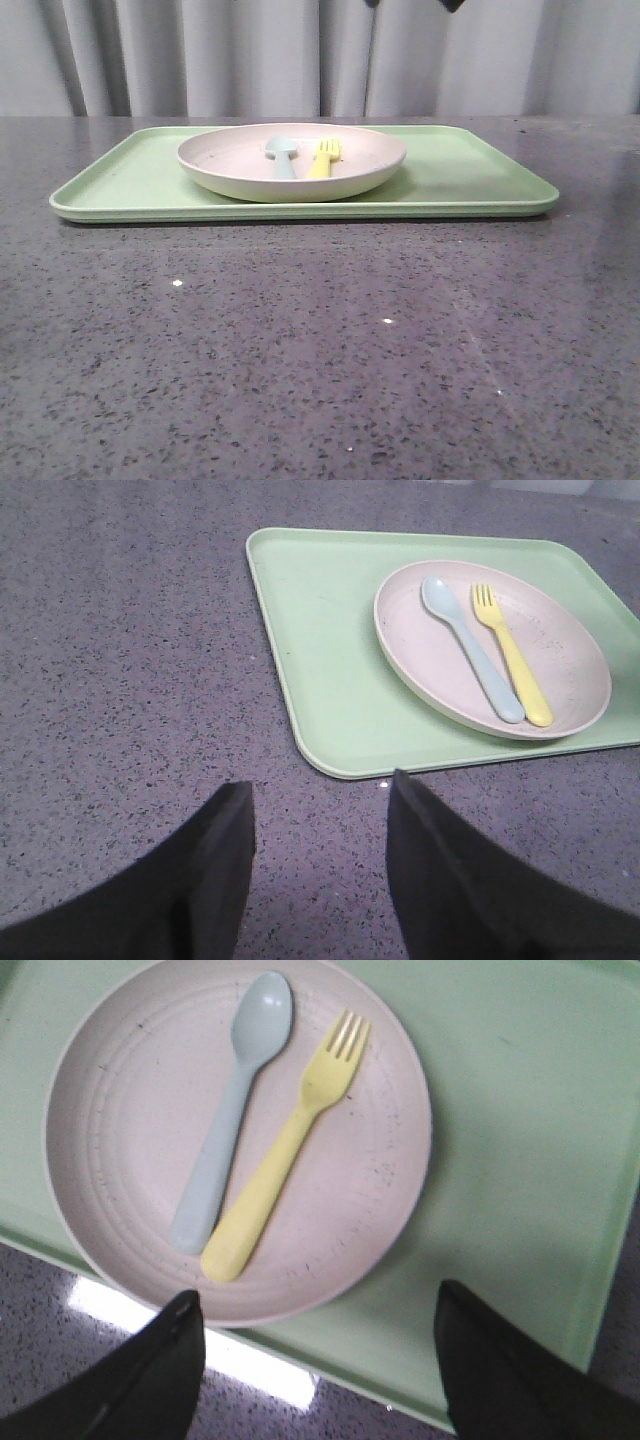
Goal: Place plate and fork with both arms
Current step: 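Lower the right gripper onto the yellow fork and close on it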
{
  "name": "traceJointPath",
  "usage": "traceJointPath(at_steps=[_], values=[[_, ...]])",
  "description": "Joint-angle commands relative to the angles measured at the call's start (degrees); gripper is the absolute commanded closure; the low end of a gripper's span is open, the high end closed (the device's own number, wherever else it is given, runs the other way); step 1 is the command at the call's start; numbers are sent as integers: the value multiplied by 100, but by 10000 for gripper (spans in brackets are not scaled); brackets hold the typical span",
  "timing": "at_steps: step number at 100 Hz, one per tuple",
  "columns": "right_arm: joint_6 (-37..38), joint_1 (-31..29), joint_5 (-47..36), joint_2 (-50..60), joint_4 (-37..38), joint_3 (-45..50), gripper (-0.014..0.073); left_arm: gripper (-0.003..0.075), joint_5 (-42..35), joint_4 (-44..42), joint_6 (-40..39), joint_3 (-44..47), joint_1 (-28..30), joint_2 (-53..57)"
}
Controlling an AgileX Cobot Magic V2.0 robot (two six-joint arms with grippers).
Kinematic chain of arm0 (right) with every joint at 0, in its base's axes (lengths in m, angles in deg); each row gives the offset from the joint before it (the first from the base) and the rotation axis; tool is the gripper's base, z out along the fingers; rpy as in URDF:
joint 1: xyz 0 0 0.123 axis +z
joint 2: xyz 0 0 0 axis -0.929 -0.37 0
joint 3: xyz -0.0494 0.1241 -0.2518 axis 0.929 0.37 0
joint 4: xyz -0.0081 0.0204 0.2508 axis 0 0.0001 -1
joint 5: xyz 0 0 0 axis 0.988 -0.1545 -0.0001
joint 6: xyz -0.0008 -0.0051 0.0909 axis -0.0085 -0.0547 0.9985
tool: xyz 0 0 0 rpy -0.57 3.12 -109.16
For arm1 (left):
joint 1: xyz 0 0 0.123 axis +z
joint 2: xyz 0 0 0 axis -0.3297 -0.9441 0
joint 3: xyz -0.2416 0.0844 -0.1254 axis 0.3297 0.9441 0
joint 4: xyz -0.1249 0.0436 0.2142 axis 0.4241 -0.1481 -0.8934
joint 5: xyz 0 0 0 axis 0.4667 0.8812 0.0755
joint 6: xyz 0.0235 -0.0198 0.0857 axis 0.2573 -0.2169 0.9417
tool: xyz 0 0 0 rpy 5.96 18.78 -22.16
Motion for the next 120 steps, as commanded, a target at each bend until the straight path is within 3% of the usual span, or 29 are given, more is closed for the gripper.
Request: traceJointPath(at_steps=[1, 42, 120], values=[[80, 39, -28, -205, 26, -661, 97, 407, -301, 99, -46, -150, 19, 11], [820, 39, 190, -1558, 26, -1561, 97, 407, -291, 99, -46, -150, 19, 11], [963, 39, 71, -2062, -59, -1561, 107, 407, -328, 99, -46, -150, 19, 11]])
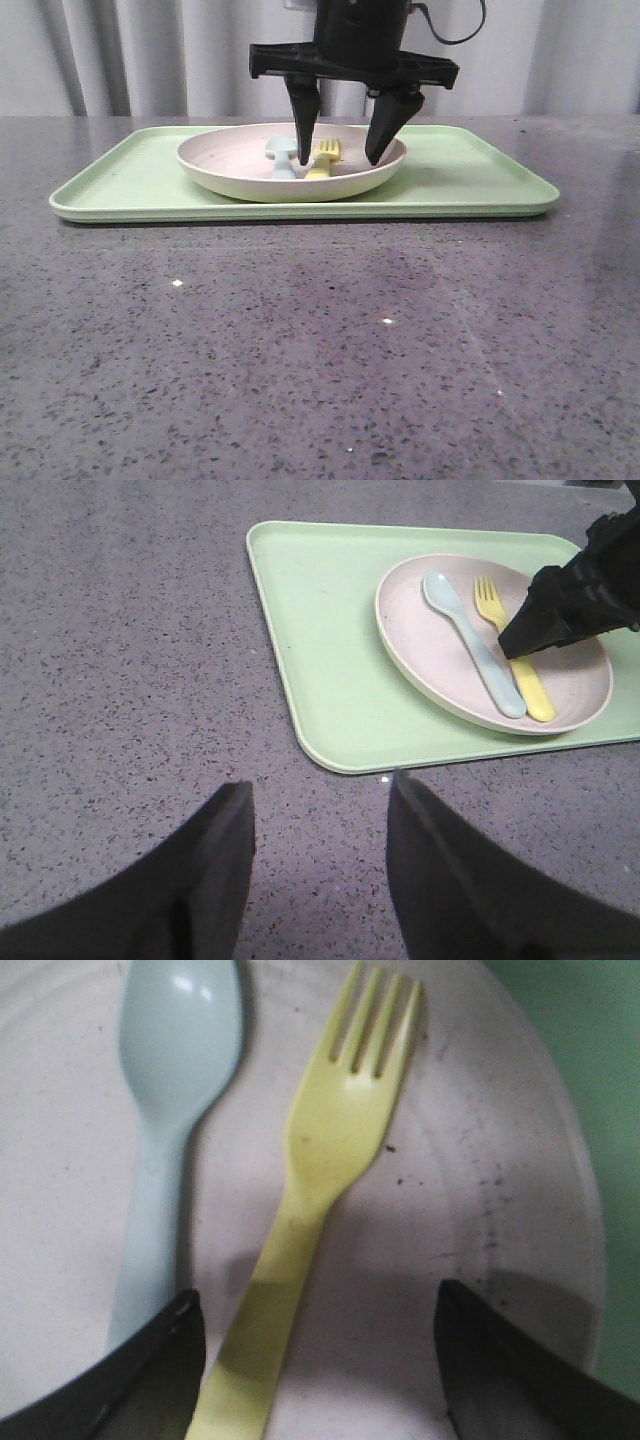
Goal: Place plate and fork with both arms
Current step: 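Lower the right gripper onto the yellow fork and close on it, then lift the yellow fork and move it beside the plate on the tray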
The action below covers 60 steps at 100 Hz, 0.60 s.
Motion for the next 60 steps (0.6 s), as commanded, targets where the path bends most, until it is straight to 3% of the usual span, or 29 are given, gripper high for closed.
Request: traceJointPath(at_steps=[1, 21, 43, 60], values=[[-29, -17, -194, 331, -16, -180, 113, 407, -367, 109, -33, -150, 7, 11], [-29, -17, -213, 331, -16, -180, 261, 407, -367, 109, -33, -150, 7, 11], [-29, -17, -213, 331, -16, -180, 514, 407, -367, 109, -33, -150, 7, 11], [-29, -23, -213, 331, -16, -180, 632, 407, -367, 109, -33, -150, 7, 11]])
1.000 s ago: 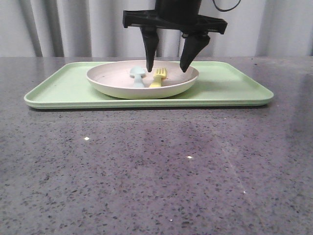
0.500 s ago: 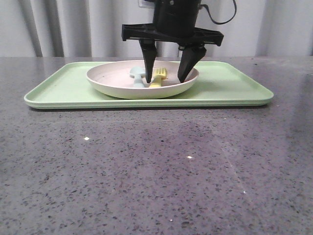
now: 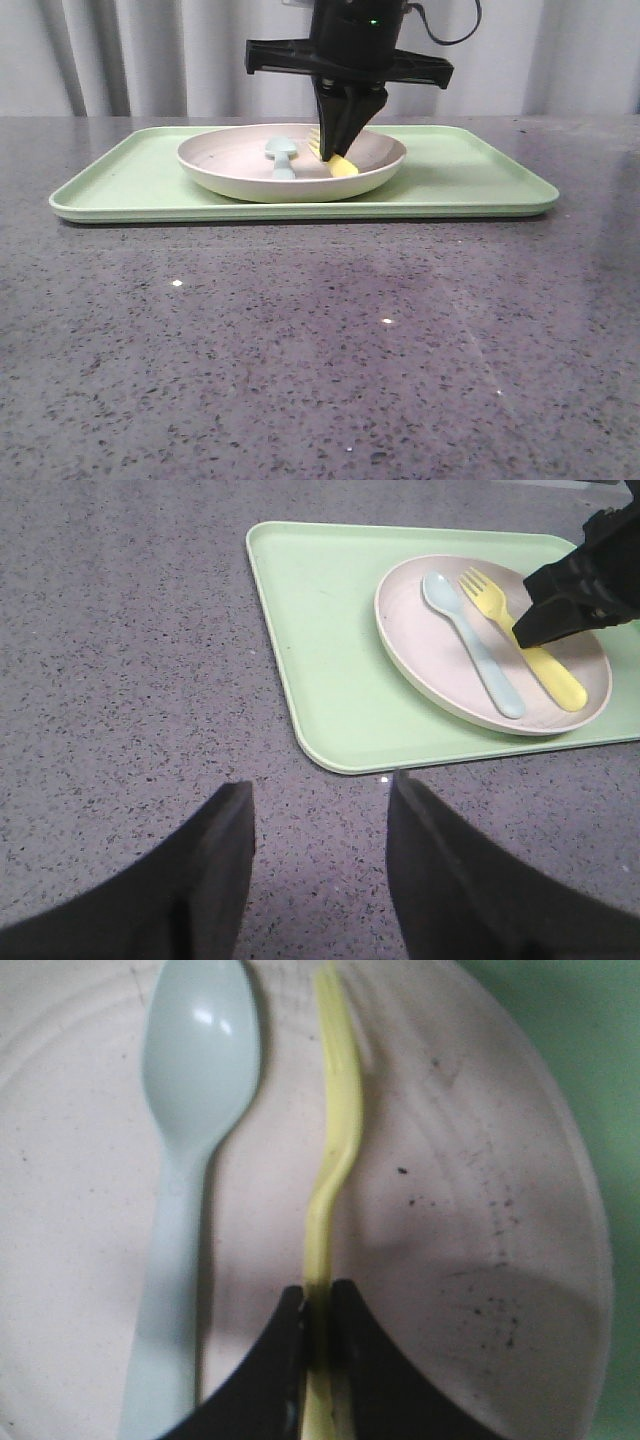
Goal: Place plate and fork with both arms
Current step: 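Lift the yellow fork and move it beside the plate on the tray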
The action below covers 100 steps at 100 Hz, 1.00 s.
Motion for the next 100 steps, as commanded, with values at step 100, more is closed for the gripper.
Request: traceJointPath(at_steps=[100], values=[[-39, -113, 1209, 425, 522, -1494, 650, 407, -526, 109, -33, -150, 7, 11]])
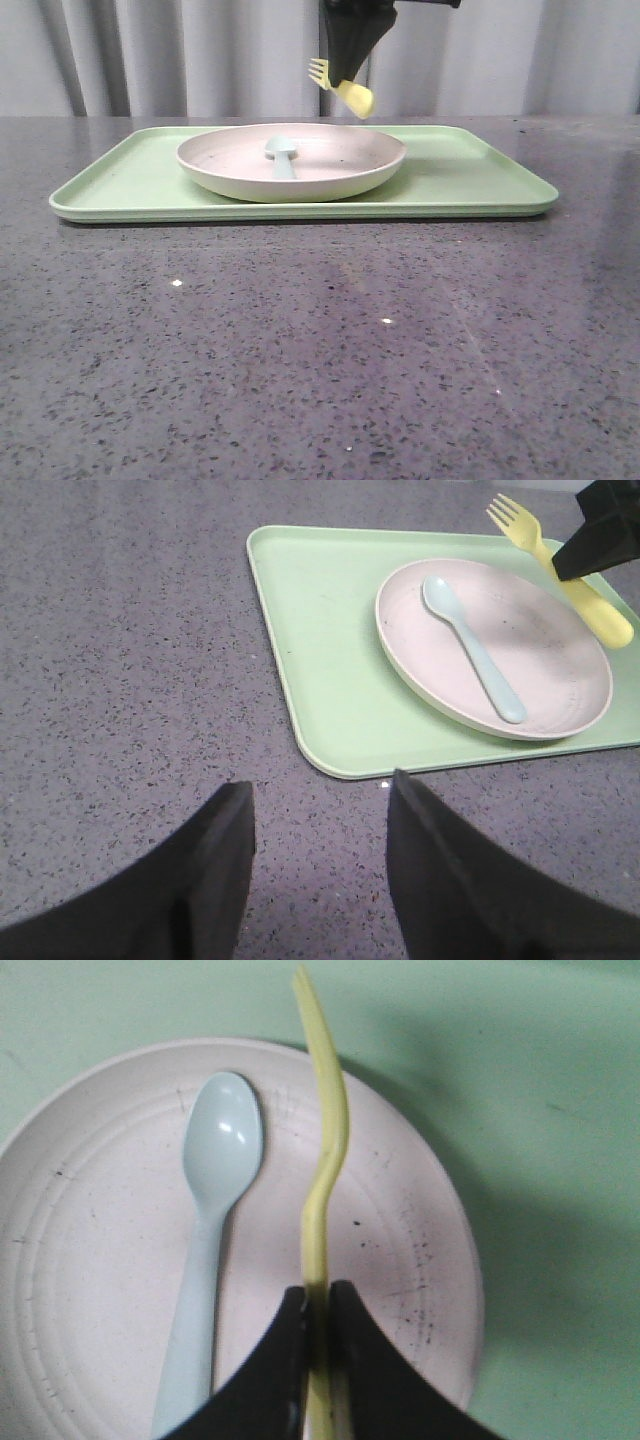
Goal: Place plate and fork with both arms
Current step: 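Lift the yellow fork and move it beside the plate on the tray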
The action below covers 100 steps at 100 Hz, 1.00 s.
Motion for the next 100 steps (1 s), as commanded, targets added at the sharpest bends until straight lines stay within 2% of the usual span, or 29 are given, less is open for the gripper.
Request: traceJointPath(at_steps=[1, 65, 100], values=[[-39, -106, 464, 413, 151, -236, 650, 407, -462, 111, -33, -150, 7, 11], [-235, -689, 581, 515, 148, -206, 650, 407, -519, 48, -33, -150, 7, 11], [-235, -841, 580, 698, 167, 646, 650, 407, -519, 48, -33, -150, 7, 11]])
